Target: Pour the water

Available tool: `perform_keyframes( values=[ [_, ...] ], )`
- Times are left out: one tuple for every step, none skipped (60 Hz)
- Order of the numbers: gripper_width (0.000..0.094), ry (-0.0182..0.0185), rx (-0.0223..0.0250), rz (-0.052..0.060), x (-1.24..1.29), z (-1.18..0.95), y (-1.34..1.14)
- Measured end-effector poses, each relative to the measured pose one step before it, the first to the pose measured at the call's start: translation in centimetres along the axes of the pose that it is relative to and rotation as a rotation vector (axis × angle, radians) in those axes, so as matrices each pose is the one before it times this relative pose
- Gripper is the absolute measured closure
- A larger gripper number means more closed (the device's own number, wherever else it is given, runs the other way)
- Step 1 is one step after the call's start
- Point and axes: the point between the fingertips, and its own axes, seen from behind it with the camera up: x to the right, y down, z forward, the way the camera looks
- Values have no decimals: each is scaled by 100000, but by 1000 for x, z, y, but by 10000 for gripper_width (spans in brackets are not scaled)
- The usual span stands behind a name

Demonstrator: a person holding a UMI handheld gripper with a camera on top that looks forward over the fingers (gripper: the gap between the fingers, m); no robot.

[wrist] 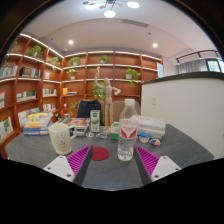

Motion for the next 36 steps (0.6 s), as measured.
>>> perform_keyframes(
  values=[
    [76, 467, 22, 364, -206, 1160, -82],
    [75, 80, -113, 632, 1074, 263, 607],
    [72, 291, 40, 525, 389, 638, 164],
    [71, 182, 234, 497, 381, 633, 105],
    [70, 198, 413, 487, 362, 595, 22],
    [70, 228, 402, 504, 358, 581, 23],
    [71, 250, 404, 449, 326, 535, -57],
    [71, 363, 264, 373, 376, 549, -48],
    [69, 378, 143, 277, 361, 553, 0],
    [69, 290, 42, 232, 333, 554, -31],
    [70, 211, 48, 156, 284, 568, -24],
    [71, 231, 48, 146, 301, 566, -75],
    [70, 411, 217, -62, -352, 947, -468],
    [70, -143, 244, 93, 893, 112, 243],
    [70, 30, 355, -113, 238, 499, -134],
    [69, -17, 331, -206, 210, 524, -141],
    [70, -95, 269, -144, 138, 497, -84],
    [70, 36, 317, -306, -546, 853, -489],
    [71, -497, 187, -51, 702, 104, 279],
    [71, -342, 120, -246, 54, 453, -60],
    [69, -346, 80, -301, 50, 383, -70],
    [71, -312, 97, -326, -5, 410, -106],
    [71, -374, 186, -293, 7, 365, -129],
    [78, -489, 334, -369, 2, 338, -183],
    [86, -584, 572, -343, -100, 362, -186],
    [100, -446, 827, -280, -63, 306, -235],
    [115, -207, 978, -430, -640, 706, -649],
    [134, -685, 843, -265, 535, -139, 95],
    [151, -496, 692, -529, -86, 216, -206],
    [175, -533, 554, -494, -103, 211, -175],
    [204, -383, 392, -473, -108, 158, -149],
    [227, -188, 181, -399, -77, 181, -65],
    [249, -106, 46, -398, -68, 149, -31],
    [271, 65, -16, -572, -683, 571, -399],
    [295, -377, -91, -343, 481, -329, 370],
    [325, -445, 123, -521, -187, 121, -47]
  ],
)
